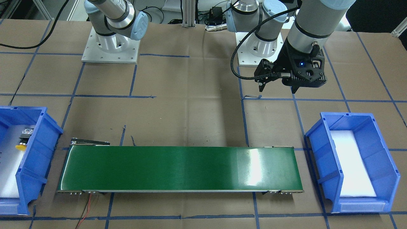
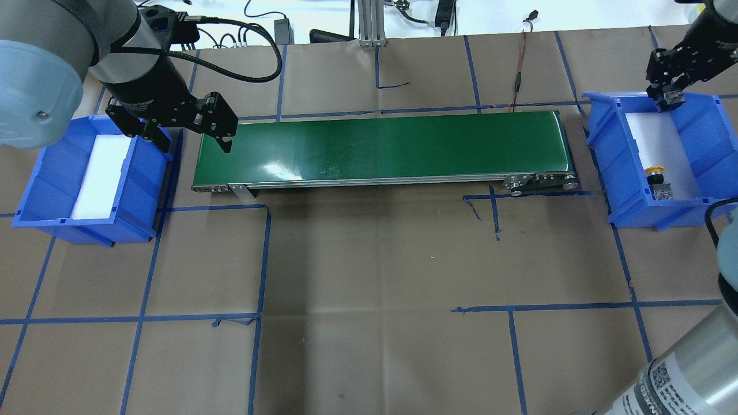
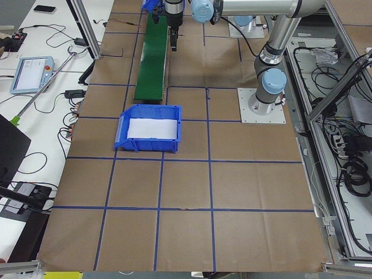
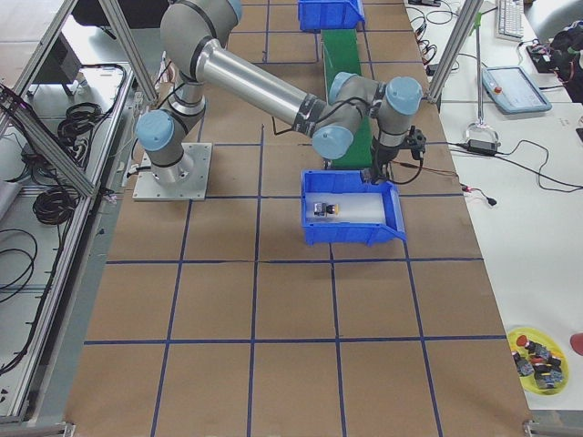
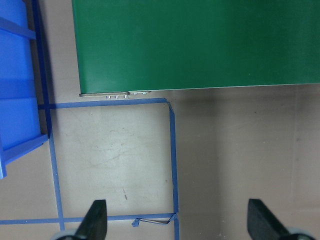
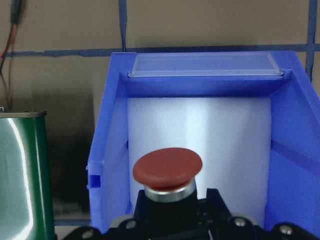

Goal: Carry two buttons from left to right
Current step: 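Carry the red button with the right gripper and lower it into the bin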

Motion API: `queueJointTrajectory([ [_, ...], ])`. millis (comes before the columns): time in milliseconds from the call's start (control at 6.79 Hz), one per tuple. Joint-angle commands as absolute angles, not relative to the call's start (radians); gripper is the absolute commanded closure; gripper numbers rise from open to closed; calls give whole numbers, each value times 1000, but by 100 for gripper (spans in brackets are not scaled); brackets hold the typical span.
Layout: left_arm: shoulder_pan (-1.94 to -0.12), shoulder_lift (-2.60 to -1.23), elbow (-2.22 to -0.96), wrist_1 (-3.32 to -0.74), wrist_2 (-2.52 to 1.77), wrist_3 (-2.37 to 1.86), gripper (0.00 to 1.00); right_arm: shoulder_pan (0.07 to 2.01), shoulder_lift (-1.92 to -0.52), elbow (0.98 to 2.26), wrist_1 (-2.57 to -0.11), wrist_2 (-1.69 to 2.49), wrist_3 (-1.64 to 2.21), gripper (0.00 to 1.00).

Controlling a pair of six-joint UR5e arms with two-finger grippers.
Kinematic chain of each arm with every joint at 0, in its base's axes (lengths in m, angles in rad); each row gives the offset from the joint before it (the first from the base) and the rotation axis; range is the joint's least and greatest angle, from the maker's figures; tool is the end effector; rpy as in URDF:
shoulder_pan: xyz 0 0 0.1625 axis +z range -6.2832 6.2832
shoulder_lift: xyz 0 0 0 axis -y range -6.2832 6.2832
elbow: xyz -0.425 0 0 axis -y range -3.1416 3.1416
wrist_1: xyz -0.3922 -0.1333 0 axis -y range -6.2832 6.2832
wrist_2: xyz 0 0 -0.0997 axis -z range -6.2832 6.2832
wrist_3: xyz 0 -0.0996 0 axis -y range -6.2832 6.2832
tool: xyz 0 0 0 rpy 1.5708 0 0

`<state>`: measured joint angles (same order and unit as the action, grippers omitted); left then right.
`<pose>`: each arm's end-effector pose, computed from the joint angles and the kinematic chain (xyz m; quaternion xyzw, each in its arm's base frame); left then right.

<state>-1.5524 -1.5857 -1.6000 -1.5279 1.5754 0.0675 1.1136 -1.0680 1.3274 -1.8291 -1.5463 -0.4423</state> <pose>-0.1237 -0.5001 0.4704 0.0246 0.9997 0.0007 0.0023 -0.1799 -0.6732 0.3346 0.0075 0.9999 -0.0048 0.0113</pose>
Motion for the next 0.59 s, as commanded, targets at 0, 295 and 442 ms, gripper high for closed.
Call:
queueJointTrajectory([
  [0,-1552,-1589,-1600,-1528,1575,67,0,1103,-1017,1359,-1886,-1560,-453,94],
  [295,-1552,-1586,-1600,-1528,1575,67,0,1082,-1009,1400,-1925,-1563,-451,94],
  [442,-1552,-1588,-1600,-1528,1575,67,0,1080,-1006,1419,-1927,-1565,-451,94],
])
